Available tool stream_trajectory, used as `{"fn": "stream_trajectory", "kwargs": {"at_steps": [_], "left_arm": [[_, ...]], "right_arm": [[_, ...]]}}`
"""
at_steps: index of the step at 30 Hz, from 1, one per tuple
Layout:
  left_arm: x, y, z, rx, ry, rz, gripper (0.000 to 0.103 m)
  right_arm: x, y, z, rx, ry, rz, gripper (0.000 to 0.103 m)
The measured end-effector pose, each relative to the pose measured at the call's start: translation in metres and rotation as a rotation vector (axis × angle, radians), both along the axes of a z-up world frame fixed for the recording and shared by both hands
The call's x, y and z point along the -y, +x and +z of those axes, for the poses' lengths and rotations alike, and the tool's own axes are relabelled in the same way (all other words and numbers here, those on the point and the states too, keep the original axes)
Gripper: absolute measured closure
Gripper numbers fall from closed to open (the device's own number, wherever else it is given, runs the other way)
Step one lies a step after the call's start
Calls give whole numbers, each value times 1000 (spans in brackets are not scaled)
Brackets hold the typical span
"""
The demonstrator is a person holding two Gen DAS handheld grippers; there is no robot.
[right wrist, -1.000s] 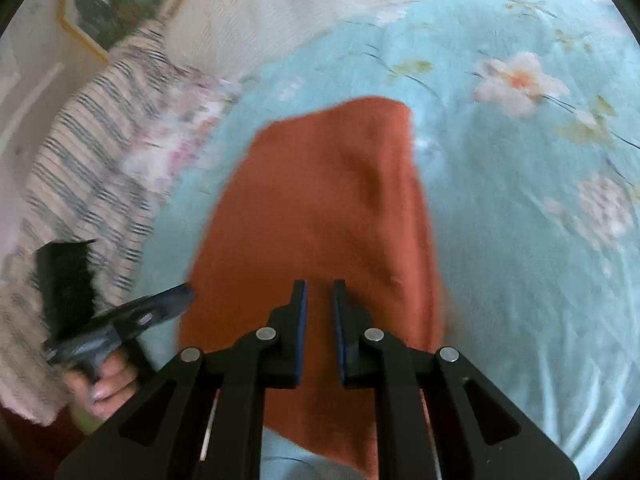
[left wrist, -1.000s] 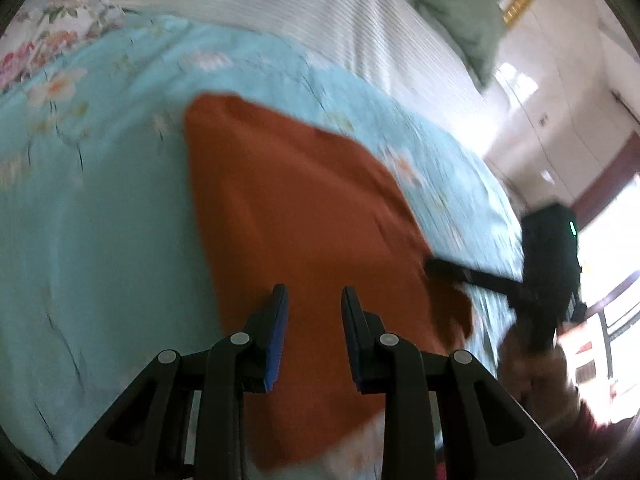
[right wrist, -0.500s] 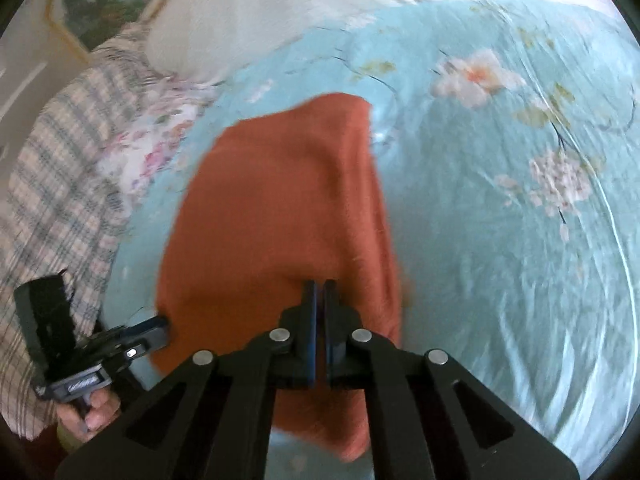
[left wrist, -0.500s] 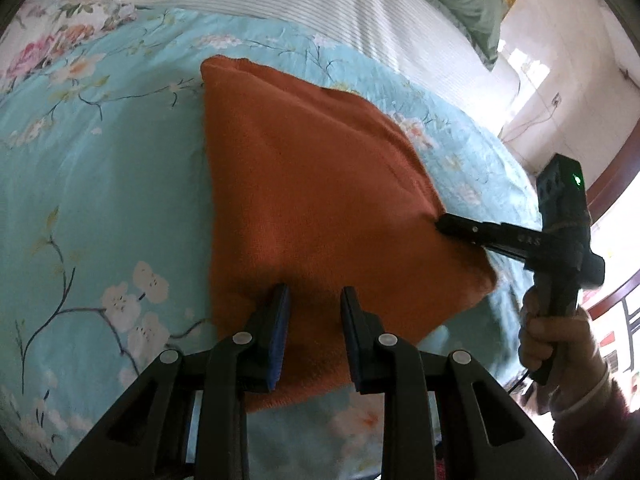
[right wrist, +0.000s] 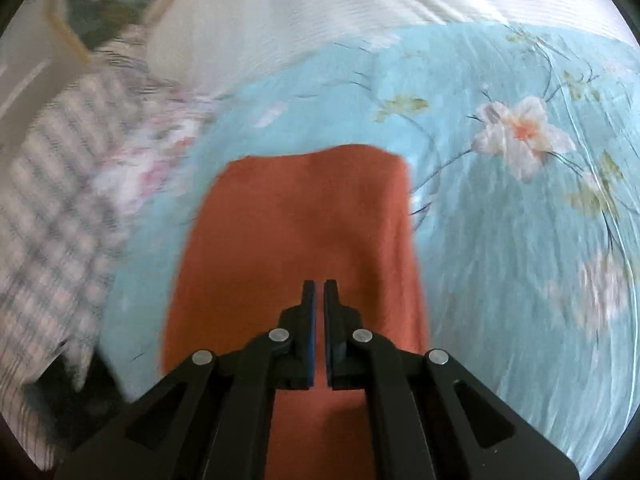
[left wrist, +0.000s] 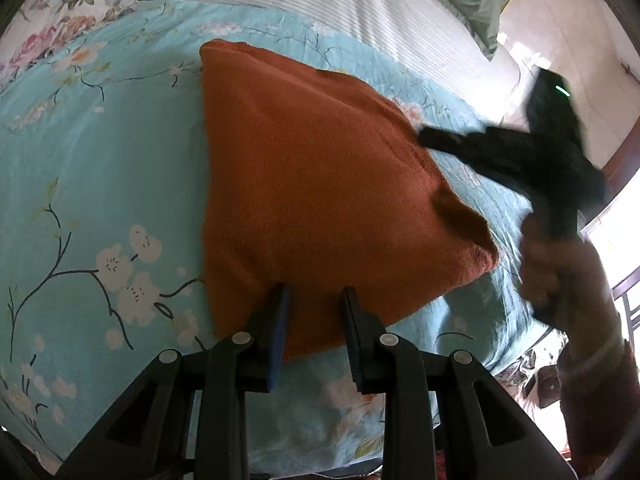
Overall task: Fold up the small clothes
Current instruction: 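Open both grippers and lift them away from the folded sweater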
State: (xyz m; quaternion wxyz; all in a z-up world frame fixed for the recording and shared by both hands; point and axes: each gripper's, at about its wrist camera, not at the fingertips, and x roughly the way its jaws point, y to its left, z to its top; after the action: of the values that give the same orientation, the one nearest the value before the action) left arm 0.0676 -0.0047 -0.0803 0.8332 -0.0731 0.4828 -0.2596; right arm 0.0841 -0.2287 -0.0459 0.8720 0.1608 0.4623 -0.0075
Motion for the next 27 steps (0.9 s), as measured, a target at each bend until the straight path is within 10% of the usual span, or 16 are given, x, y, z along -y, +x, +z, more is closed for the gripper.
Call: {"fn": "stream_trajectory", "kwargs": {"at_steps": [11,21,24,27], "left_arm": [[-7,-6,25,8,-34,-19,76],[-31,-8,43,35,-17,113,50],[-35,-13,40,22,-10,140,39],[-38,-20,40,24,3,167,30]], "right_arm": [[17,-35,6,37,107,-64,99],[-15,-99,42,92,118,-9,96],[-26,-121,49,107,93,-3,49],[-40,-141,50,126,41,27,40]]}}
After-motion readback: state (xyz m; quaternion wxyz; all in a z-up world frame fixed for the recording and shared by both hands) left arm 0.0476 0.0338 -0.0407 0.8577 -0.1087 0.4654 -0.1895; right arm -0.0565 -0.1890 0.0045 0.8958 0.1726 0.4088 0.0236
